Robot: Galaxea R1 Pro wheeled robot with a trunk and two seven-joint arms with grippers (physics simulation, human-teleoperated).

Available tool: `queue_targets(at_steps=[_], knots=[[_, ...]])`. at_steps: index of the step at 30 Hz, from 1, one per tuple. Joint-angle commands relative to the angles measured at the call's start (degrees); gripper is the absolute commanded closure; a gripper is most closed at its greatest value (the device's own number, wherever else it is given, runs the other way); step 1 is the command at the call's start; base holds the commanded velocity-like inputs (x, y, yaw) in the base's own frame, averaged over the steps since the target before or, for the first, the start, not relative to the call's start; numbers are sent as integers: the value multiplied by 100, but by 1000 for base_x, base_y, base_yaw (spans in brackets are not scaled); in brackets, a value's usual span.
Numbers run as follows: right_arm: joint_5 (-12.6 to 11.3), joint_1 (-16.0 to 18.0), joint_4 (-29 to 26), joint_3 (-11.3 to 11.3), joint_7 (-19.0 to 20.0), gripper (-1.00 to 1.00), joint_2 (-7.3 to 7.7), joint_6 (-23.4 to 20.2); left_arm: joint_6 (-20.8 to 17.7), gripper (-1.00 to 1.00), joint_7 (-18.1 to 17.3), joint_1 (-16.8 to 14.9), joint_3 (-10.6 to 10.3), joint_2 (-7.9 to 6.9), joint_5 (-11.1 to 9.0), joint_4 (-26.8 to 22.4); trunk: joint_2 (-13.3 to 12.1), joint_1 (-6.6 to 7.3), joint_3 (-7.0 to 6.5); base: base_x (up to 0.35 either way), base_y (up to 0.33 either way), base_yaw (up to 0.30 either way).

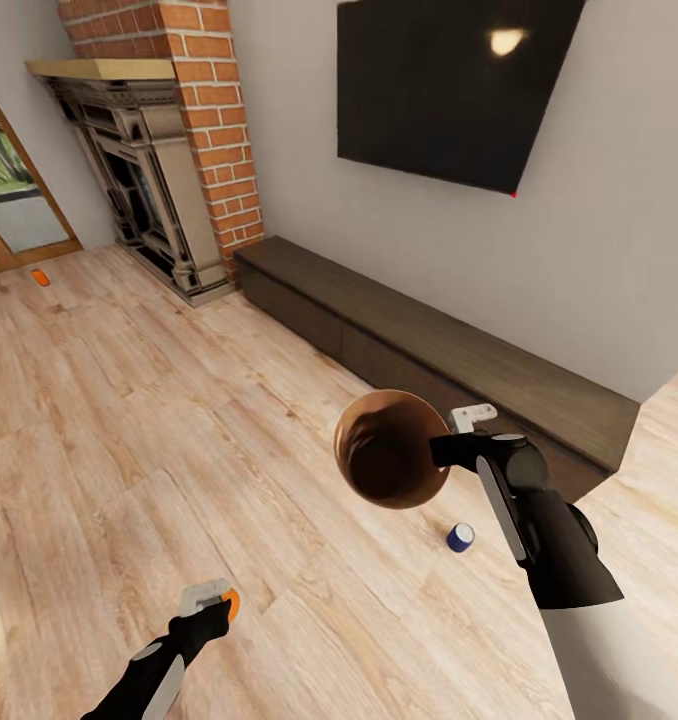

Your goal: Put the three can of soda from the living room inside the tash can in the kitchen.

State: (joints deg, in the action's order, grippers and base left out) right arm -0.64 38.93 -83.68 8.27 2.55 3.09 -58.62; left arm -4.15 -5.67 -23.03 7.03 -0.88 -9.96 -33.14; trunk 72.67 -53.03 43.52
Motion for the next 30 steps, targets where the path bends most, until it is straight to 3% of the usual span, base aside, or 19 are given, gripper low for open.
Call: queue_targets(at_steps=[1, 7, 15, 20, 21, 23, 25, 30], knots=[[-94, 1, -1, -1, 26, 100, -1, 0, 1, 100, -4, 0, 0, 0, -1, -5, -2, 1, -9, 0, 0, -33], [-92, -18, 126, 12, 19, 100, -7, 6, 9, 100, -22, 0, 7, -2, -7, -97, -2, 1, -27, 0, 0, -13], [-94, -58, 504, 16, 18, 100, -15, 25, -24, 100, -132, 1, 58, -8, -21, -767, -2, 1, -30, 0, 0, -1], [-91, -117, 539, 13, 18, 100, -18, 33, -181, 100, -827, 2, 69, -16, -23, -1012, -2, 1, -30, 0, 0, 0], [-91, -127, 541, 14, 18, 100, -18, 33, -272, 100, -977, 1, 69, -16, -23, -1066, -2, 1, -30, 0, 0, 0], [-91, -160, 544, 13, 18, 100, -18, 34, -920, 100, -1660, 1, 79, -67, -21, -1473, -2, 1, -30, 0, 0, 0], [-90, -186, 545, 15, 18, 100, -20, 35, -1470, 100, -2110, 2, 89, -151, -21, -1851, -2, 1, -30, 0, 0, 0], [-86, -235, 553, 13, 18, 100, -26, 35, -2336, 100, -2792, 5, 102, -327, -50, -2523, -2, 1, -30, 0, 0, 0]])
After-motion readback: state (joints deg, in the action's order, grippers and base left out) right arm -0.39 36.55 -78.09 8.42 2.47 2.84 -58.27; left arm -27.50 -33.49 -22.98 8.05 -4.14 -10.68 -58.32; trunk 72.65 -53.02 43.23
